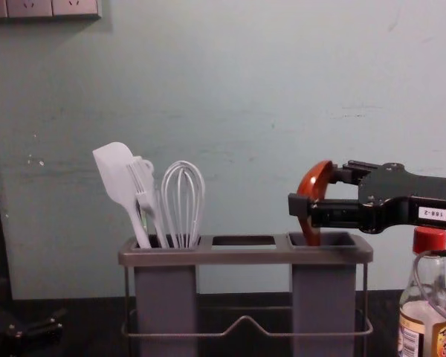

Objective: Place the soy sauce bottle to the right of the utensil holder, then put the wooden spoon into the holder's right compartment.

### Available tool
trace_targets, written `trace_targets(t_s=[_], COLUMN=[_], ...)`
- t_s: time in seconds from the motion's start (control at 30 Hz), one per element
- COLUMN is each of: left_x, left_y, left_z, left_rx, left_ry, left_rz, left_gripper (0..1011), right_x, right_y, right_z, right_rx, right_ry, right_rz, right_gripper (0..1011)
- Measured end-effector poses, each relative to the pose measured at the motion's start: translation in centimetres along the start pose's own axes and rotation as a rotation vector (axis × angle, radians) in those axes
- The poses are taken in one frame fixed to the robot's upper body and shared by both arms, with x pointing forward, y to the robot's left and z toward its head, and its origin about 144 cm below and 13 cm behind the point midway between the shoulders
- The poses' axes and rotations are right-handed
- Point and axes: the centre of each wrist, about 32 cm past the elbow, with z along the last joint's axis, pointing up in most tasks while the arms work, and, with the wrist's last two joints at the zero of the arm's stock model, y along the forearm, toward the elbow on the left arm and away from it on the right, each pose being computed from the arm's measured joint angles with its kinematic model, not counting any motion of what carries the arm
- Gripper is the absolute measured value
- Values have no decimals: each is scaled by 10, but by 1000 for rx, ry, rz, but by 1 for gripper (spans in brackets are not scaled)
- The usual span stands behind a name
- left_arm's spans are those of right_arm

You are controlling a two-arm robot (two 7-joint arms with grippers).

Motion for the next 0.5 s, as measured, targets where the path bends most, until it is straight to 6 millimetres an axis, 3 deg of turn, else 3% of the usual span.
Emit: trace_targets(t_s=[0.17,0.5], left_x=[0,0], left_y=[0,0], left_z=[0,0], left_rx=[0,0], left_ry=[0,0], left_rz=[0,0], left_gripper=[1005,1005], right_x=[0,0], right_y=[0,0], right_z=[0,0], right_rx=[0,1], right_ry=[0,-1], right_rz=[0,0], right_gripper=[1000,1002])
